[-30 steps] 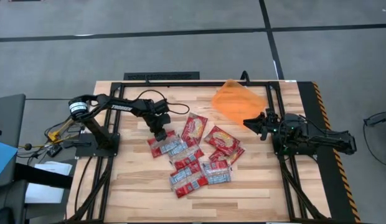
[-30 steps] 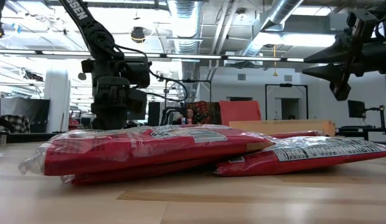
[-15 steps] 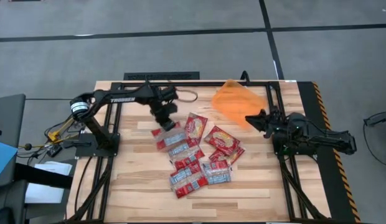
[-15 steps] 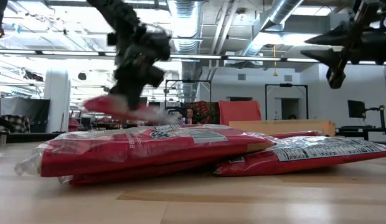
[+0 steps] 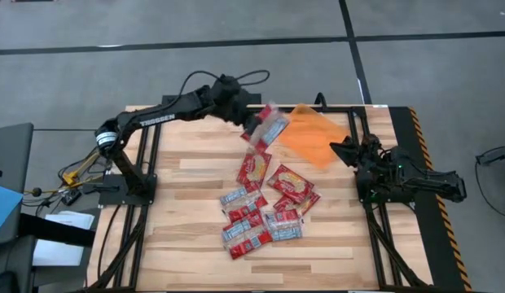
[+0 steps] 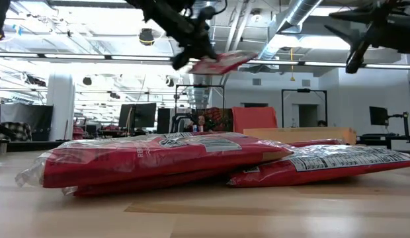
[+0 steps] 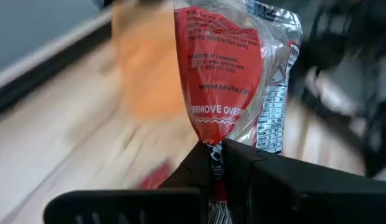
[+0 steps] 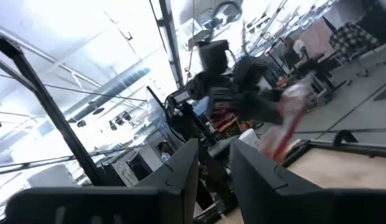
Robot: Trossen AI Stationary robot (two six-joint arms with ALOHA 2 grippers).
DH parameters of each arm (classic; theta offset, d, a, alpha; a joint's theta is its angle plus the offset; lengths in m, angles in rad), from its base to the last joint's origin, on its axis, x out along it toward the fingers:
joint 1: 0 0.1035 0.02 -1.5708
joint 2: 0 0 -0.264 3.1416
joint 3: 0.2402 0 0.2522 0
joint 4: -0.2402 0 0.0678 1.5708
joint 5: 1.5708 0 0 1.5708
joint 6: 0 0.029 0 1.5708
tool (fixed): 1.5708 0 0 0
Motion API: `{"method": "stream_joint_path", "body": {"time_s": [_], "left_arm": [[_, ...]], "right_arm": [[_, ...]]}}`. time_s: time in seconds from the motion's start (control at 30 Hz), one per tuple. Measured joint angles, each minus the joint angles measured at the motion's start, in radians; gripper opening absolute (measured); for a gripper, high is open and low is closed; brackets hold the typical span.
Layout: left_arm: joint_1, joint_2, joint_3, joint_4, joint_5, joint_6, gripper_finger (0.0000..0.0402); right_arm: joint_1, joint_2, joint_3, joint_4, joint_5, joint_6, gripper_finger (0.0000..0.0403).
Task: Sort popcorn bags into baskets
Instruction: Put the popcorn bag into the orange transparent bin
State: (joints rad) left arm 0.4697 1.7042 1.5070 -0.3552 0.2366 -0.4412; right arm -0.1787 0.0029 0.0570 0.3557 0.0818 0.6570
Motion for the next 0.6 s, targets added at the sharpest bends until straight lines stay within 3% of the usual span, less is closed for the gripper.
{"method": "stream_joint_path", "body": {"time_s": [0.2,0.6], "left_arm": [[0.016,0.164,0.125,0.091,0.001,-0.016,0.0002],[0.014,0.579,0.591,0.069,-0.025,-0.053,0.0007]], "right_arm": [[-0.011,0.002,0.000,-0.017,0.029,-0.013,0.0117],[-0.055,0.003,0.000,-0.027,0.035,-0.011,0.0117]]}}
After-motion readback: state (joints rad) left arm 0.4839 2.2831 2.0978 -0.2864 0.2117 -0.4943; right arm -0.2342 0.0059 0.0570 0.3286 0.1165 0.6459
